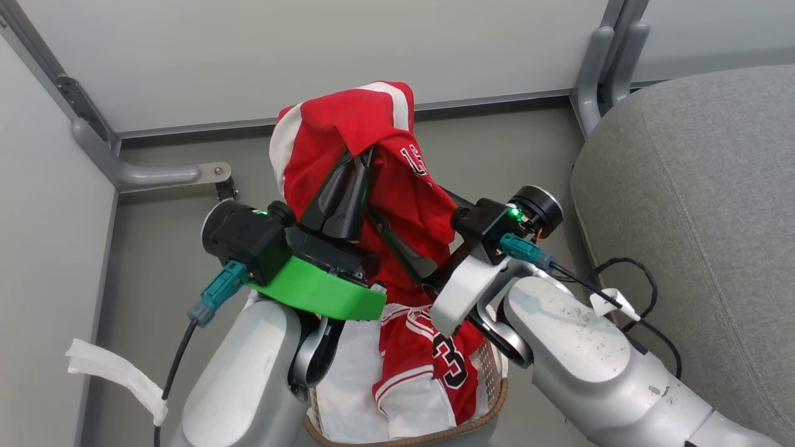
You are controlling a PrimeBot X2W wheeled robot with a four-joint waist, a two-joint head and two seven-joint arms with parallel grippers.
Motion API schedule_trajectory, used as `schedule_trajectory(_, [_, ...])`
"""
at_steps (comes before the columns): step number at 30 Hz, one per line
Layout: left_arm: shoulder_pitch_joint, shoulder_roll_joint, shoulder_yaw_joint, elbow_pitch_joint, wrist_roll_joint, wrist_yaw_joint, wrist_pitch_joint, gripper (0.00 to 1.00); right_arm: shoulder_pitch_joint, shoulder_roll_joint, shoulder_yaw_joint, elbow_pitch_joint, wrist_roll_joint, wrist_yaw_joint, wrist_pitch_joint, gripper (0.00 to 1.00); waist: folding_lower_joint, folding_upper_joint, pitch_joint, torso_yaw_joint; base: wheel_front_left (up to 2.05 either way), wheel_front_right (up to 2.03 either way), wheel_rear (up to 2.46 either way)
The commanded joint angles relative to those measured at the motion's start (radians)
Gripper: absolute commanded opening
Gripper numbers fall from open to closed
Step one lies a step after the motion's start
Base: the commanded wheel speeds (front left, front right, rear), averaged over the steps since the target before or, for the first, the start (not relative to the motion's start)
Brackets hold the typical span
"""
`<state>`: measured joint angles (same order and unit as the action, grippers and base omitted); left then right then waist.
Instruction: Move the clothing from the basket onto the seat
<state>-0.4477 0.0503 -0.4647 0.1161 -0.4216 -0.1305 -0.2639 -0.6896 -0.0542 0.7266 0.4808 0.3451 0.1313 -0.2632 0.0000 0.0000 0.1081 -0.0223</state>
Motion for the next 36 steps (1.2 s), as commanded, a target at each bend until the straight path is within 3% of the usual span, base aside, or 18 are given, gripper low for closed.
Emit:
schedule_trajectory(1, [-0.004, 0.002, -0.003, 0.001, -0.001, 0.000, -0.001, 0.00, -0.006, 0.000, 0.005, 0.006, 0.010, -0.001, -0.002, 0.55, 0.0000, 0.0000, 0.000, 0.000, 0.00, 0.00, 0.00])
schedule_trajectory(2, [-0.003, 0.002, -0.003, 0.002, -0.002, 0.000, -0.001, 0.00, -0.006, 0.000, 0.009, 0.010, 0.011, -0.001, -0.002, 0.00, 0.0000, 0.0000, 0.000, 0.001, 0.00, 0.00, 0.00])
schedule_trajectory(15, [0.026, 0.002, 0.052, 0.027, 0.025, 0.000, -0.001, 0.00, 0.054, 0.000, -0.029, -0.010, 0.044, -0.001, -0.002, 0.00, 0.0000, 0.0000, 0.009, -0.040, 0.00, 0.00, 0.00])
schedule_trajectory(16, [0.030, 0.002, 0.056, 0.030, 0.031, 0.000, -0.001, 0.69, 0.061, 0.000, -0.044, -0.018, 0.047, -0.001, -0.002, 0.00, 0.0000, 0.0000, 0.010, -0.052, 0.00, 0.00, 0.00])
schedule_trajectory(17, [0.033, 0.001, 0.058, 0.036, 0.040, 0.000, -0.001, 1.00, 0.068, 0.000, -0.057, -0.023, 0.049, -0.001, -0.002, 0.00, 0.0000, 0.0000, 0.011, -0.064, 0.00, 0.00, 0.00])
schedule_trajectory(36, [0.091, 0.005, 0.016, 0.081, 0.113, 0.000, -0.001, 1.00, 0.273, -0.023, -0.333, -0.088, -0.005, -0.001, -0.002, 0.00, 0.0000, 0.0000, 0.072, -0.473, 0.00, 0.00, 0.00])
